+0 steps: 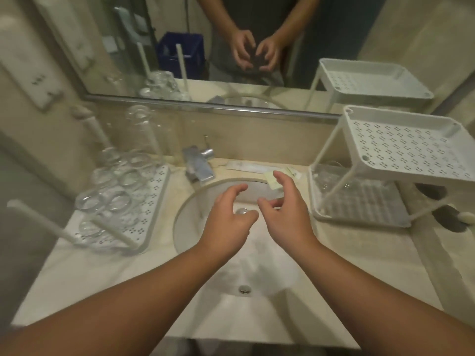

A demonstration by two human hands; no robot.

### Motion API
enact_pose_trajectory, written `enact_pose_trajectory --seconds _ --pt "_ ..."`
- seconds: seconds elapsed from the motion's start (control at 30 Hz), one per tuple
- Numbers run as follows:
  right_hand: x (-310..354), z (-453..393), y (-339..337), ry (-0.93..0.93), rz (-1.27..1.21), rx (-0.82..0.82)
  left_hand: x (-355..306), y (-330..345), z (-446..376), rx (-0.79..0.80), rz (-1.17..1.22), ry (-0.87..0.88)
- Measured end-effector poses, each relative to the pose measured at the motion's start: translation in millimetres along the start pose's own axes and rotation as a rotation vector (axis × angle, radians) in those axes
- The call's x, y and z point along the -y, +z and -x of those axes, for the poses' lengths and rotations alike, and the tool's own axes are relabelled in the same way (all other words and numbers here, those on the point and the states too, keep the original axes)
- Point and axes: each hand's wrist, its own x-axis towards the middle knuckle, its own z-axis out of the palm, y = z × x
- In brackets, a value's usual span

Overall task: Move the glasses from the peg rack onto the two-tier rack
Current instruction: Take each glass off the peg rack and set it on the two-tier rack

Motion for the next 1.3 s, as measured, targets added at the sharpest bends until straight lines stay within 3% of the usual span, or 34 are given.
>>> enact_pose_trajectory --seconds 0.3,0.57,0.87,1.3 --pt "78.0 -11.9 76.3 -0.151 -0.035 0.14 -10.0 -98.7 19.3 -0.239 -0.068 0.163" --pt "132.4 -41.8 123.1 -0.236 0.072 0.212 -22.1 -168.4 12.0 -0.408 -0.109 0.155" --pt "185.1 -95.5 158.7 -0.302 0.23 0.303 -53.9 -232.0 -32.5 -0.421 -0.177 0.128" --pt "195.0 -165.6 205.9 -0.28 0.32 0.278 -19.4 -260.2 -123.3 -0.386 -0.421 -0.048"
